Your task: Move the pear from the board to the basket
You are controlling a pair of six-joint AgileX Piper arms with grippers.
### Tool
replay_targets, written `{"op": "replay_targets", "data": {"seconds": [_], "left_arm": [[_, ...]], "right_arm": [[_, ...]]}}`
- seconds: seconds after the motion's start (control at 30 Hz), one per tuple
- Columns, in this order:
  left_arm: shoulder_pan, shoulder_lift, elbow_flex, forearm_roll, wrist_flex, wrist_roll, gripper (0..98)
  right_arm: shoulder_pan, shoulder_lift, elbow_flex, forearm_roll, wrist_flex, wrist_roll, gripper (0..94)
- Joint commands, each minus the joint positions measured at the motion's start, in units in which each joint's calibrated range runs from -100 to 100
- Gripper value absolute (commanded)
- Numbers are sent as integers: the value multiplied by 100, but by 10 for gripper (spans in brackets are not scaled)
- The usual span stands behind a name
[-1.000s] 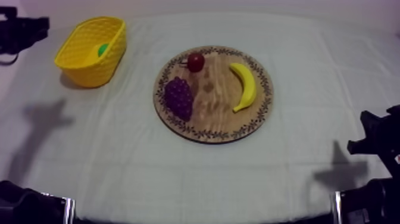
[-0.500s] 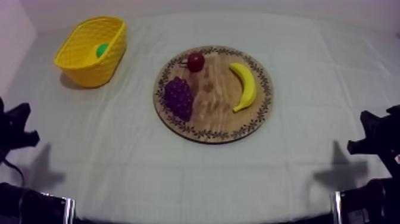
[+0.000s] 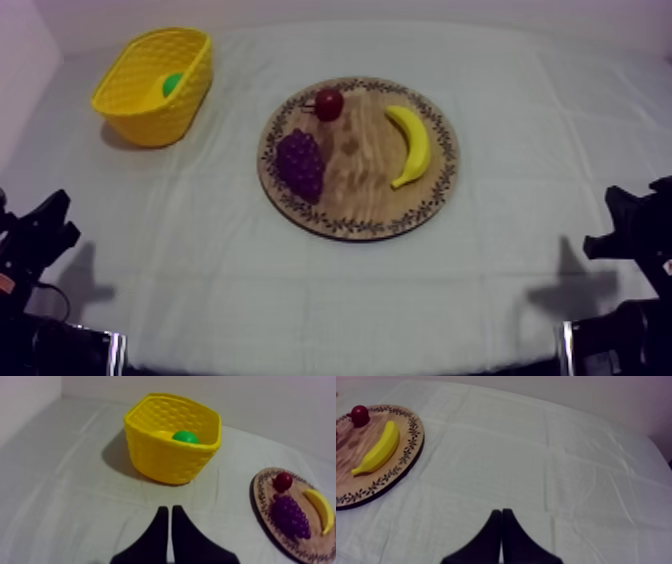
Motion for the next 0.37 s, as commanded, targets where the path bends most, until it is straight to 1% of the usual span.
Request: {"op": "replay_targets", "data": {"seconds": [0.0, 0.33], "left_arm": [[-4, -3, 3, 0, -16, 104, 1], [-5, -3, 8, 0, -31, 97, 1]], "right_arm": [[1, -2, 4, -1, -1, 1, 3], [1, -2, 4, -1, -1, 1, 3]]}}
